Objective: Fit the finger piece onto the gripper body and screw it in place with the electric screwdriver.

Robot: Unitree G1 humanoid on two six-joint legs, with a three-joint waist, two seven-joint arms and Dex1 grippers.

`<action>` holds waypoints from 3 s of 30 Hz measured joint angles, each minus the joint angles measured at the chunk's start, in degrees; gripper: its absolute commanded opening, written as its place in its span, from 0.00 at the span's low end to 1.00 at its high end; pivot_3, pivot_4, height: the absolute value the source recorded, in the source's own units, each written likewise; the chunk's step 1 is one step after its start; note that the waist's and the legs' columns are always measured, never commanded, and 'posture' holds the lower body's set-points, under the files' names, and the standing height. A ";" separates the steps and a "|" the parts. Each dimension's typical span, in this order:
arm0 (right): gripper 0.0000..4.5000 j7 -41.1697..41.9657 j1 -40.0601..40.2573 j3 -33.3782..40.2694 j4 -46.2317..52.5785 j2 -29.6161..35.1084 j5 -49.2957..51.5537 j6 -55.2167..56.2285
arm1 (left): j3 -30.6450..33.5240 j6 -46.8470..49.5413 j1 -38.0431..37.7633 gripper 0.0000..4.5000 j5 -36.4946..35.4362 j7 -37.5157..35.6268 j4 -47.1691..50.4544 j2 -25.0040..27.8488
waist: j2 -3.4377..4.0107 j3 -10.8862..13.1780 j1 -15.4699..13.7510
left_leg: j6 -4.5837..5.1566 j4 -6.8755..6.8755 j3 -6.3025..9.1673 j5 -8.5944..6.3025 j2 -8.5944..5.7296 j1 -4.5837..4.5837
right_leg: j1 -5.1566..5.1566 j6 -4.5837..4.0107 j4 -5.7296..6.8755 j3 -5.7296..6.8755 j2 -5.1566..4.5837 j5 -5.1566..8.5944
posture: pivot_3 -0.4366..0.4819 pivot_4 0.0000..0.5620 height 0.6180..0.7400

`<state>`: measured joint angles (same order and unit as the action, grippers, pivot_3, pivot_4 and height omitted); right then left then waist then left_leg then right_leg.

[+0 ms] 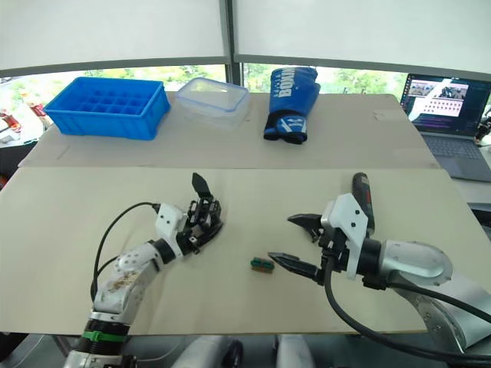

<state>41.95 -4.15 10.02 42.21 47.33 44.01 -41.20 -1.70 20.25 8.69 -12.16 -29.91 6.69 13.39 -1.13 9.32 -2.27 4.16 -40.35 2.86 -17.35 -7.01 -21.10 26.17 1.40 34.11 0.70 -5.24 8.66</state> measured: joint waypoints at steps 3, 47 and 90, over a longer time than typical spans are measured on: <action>1.00 -0.20 -0.79 -0.42 -0.10 -0.13 -0.02 0.00 | -0.85 1.17 -0.51 0.52 1.03 2.11 1.51 -0.25 | 0.00 0.00 -0.05 | -0.03 0.01 0.00 0.03 0.01 0.01 | 0.01 -0.01 0.04 0.03 0.02 -0.01 | 0.48 0.27 1.00; 1.00 -3.61 3.18 2.25 3.01 -0.84 -0.42 -0.35 | -9.28 -17.85 18.07 0.51 1.06 -29.39 -26.95 1.20 | 0.08 -0.06 -0.31 | 0.18 -0.10 -0.01 0.08 -0.09 -0.07 | 0.01 0.04 -0.02 0.04 -0.09 -0.10 | 0.48 0.27 1.00; 1.00 -8.05 -51.40 -28.78 -39.36 7.22 3.77 -50.49 | -1.54 12.83 23.91 1.00 -24.68 -48.32 12.29 32.27 | 0.19 -0.04 1.55 | 0.62 -0.01 0.03 0.25 -0.03 -0.26 | 0.21 -0.11 -0.10 0.02 -0.16 -0.11 | 0.48 0.27 1.00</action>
<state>33.90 -55.55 -18.76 2.85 54.56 47.77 -91.69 -3.25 33.08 32.61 -36.84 -78.23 18.98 45.66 -0.94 9.28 -0.72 4.79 -40.36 2.89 -17.11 -7.03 -21.35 26.38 1.29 34.01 0.71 -5.40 8.55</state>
